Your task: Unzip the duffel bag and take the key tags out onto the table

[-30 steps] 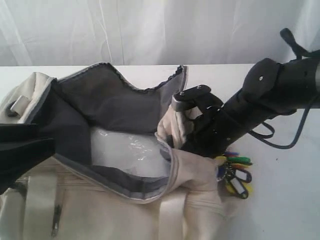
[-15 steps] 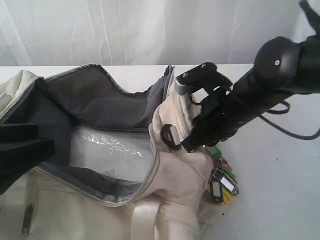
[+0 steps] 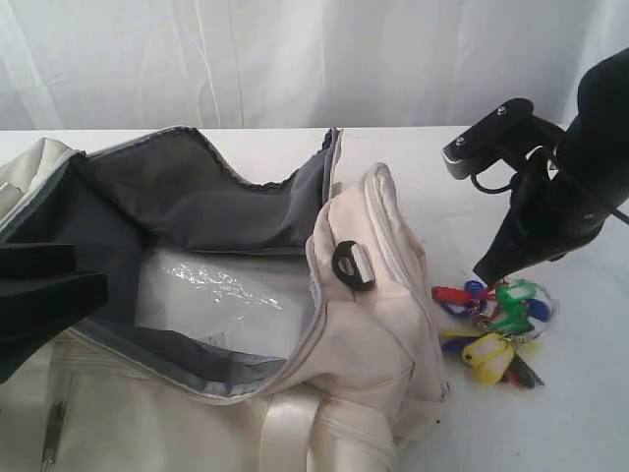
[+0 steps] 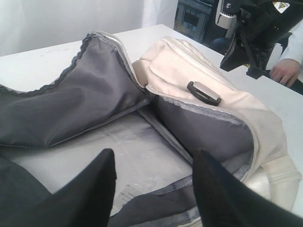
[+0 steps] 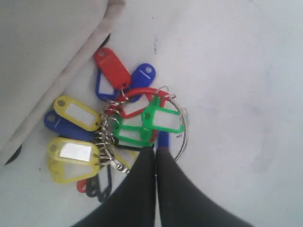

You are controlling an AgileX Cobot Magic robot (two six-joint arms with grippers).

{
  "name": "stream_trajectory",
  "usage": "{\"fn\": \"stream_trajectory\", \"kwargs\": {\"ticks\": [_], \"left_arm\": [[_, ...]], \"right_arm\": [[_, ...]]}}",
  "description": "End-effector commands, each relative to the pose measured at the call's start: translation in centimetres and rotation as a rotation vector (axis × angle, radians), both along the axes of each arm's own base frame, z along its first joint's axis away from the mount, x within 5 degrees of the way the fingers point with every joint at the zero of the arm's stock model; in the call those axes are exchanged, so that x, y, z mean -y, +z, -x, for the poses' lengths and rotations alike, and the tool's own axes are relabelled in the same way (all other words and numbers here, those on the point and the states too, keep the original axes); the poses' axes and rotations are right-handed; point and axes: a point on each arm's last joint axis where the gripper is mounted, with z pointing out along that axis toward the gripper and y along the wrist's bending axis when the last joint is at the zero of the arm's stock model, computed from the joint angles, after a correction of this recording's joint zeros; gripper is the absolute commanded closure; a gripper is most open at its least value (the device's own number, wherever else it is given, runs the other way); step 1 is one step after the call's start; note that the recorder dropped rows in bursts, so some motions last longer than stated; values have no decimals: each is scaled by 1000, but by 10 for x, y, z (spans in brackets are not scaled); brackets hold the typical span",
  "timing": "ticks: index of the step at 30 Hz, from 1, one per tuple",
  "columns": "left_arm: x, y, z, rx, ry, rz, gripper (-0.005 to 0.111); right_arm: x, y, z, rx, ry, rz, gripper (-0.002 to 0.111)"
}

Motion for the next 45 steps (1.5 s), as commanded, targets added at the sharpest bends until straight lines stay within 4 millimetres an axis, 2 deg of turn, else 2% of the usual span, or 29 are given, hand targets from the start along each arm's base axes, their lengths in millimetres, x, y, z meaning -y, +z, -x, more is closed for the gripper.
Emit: {"fn": "stream_trajectory", "kwargs": {"ticks": [1,9,11,14,17,20,24,27,31,34,38,45], "left_arm": [[0,-2,2,5,-4,-10,53],[0,-2,2,5,-4,-10,53],[0,-2,2,4,-11,-9,53],[0,-2,2,4,-10,-9,54],[-2,-2,0,8,15,-14,64],[-4,-2,-2,16,51,-25,78],[-10,-1,-7,38,143,-42,93],[-19,5,-8,71,253,-10,107],[-39,16,-4,148,482,41,107],[-57,24,3,225,660,50,107],[-68,31,14,290,754,75,107],[-63,34,20,318,683,98,107]], "right_arm": [[0,6,-4,59,-1,-25,108],[0,7,-4,59,-42,-43,108],[-1,13,-1,73,-51,-91,108],[-2,32,6,137,-60,-188,108],[4,59,21,243,-49,-262,108],[15,81,44,366,-30,-334,108],[31,92,78,505,-3,-415,108],[43,85,106,586,6,-507,108],[53,66,135,696,-10,-681,108],[60,44,148,736,-47,-784,108],[61,21,152,765,-55,-834,108],[62,10,153,719,-77,-822,108]]}}
